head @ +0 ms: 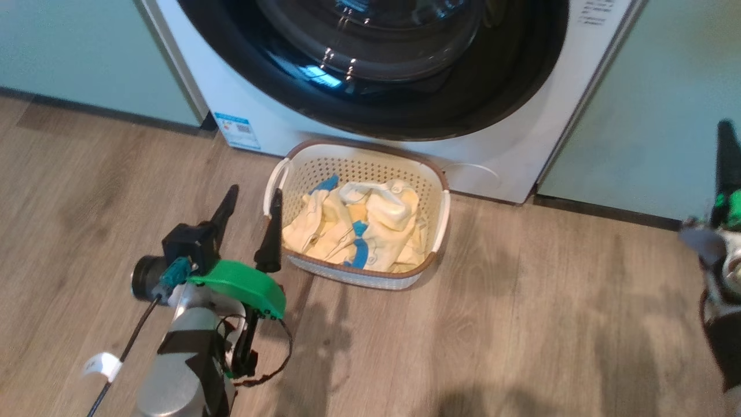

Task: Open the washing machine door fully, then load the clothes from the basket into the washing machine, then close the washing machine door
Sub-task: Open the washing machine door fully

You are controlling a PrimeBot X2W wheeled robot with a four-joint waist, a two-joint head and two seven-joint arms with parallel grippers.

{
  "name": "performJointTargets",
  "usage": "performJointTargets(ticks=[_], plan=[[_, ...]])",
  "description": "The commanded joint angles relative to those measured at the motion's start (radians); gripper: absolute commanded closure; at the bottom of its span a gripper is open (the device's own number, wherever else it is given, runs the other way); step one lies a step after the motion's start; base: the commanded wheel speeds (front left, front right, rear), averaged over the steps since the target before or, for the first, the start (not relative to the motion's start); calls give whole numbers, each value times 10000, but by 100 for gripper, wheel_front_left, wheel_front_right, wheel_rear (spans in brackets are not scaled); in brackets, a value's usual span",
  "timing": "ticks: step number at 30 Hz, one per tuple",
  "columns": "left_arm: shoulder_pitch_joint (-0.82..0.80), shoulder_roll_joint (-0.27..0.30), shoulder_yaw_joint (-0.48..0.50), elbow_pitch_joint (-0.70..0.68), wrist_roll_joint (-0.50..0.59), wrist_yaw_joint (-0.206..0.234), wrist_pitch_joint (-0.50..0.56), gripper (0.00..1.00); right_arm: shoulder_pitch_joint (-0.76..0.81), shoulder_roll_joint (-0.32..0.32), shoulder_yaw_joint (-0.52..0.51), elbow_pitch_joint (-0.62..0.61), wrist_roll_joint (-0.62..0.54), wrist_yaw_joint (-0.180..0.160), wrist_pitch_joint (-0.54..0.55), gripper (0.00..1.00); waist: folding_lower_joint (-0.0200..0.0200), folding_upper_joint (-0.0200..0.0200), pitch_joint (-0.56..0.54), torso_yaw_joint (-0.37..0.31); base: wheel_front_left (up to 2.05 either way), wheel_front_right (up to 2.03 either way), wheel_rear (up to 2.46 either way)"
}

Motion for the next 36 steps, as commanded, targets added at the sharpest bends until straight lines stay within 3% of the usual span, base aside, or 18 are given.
performJointTargets(ticks=[1, 9, 15, 24, 36], plan=[[-407, 206, 287, -329, -63, 49, -61, 0, -415, -77, 180, -279, 134, -9, 97, 100, -1, 0, 125, 135, 0, 0, 0], [-665, 206, -73, -377, -287, 203, -61, 0, -1665, -546, -322, 679, 1990, -9, 1872, 100, -1, 0, 615, 671, 0, 0, 0], [-899, 206, -305, -433, -440, 277, -61, 0, -2678, -729, -665, 1917, 2608, -9, 3090, 100, -1, 0, 1128, 1031, 0, 0, 0], [-1340, 206, -851, -547, -738, 462, -61, 0, -4091, -1041, -534, 2955, 2519, -9, 4777, 100, -1, 0, 1902, 1554, 0, 0, 0], [-1682, 206, -1370, -777, -1191, 801, -61, 0, -5786, -1324, -446, 4454, 2297, -9, 5885, 100, -1, 0, 2788, 1982, 0, 0, 0]])
